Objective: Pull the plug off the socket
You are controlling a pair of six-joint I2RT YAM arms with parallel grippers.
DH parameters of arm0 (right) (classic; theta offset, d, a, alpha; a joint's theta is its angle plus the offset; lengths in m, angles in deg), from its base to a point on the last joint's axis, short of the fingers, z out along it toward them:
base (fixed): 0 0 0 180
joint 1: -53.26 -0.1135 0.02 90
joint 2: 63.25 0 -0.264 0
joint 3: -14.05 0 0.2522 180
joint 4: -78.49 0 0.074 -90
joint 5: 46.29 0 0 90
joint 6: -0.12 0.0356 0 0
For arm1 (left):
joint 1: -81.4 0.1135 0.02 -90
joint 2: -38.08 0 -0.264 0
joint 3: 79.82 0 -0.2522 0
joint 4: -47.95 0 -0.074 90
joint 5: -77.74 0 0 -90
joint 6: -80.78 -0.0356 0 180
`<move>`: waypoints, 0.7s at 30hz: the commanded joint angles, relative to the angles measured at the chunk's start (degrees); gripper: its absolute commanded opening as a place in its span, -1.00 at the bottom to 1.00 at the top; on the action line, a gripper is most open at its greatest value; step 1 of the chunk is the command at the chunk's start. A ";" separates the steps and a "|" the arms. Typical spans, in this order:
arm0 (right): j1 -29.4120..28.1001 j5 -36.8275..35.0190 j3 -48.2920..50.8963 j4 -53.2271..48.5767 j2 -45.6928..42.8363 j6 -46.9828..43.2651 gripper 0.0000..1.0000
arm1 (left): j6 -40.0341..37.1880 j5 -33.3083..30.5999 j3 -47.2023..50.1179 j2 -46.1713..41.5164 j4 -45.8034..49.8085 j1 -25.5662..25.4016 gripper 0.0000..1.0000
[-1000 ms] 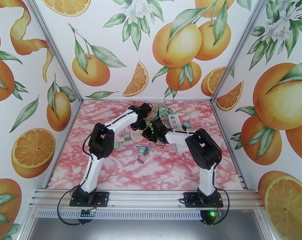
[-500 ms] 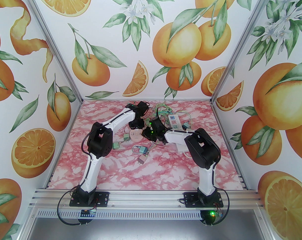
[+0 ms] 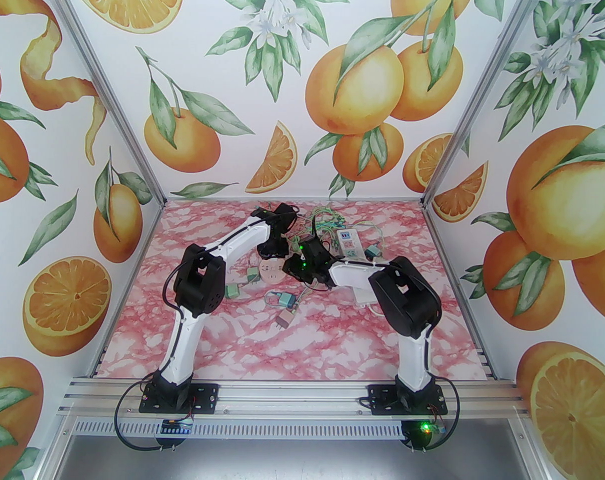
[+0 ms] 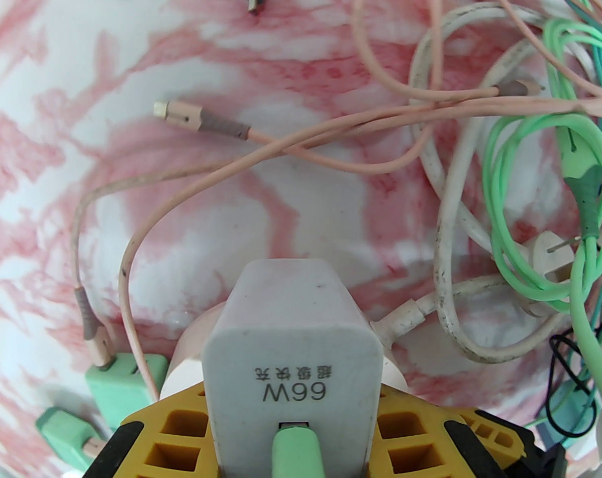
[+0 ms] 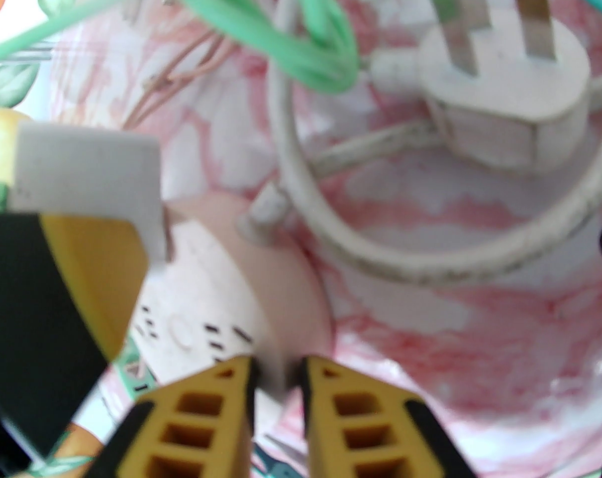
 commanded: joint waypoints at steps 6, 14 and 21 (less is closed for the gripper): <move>-1.40 -4.04 6.74 6.41 -2.74 1.54 0.09 | 11.96 6.63 -1.17 -1.90 -5.32 0.07 -1.00; -6.26 -15.76 8.99 17.27 -0.63 -2.70 0.16 | 12.63 5.31 -4.19 -0.07 -3.28 -0.06 -1.00; -7.44 -20.05 7.79 16.43 3.86 -5.73 0.04 | 10.42 4.38 -4.51 -0.09 -1.38 -0.01 -1.00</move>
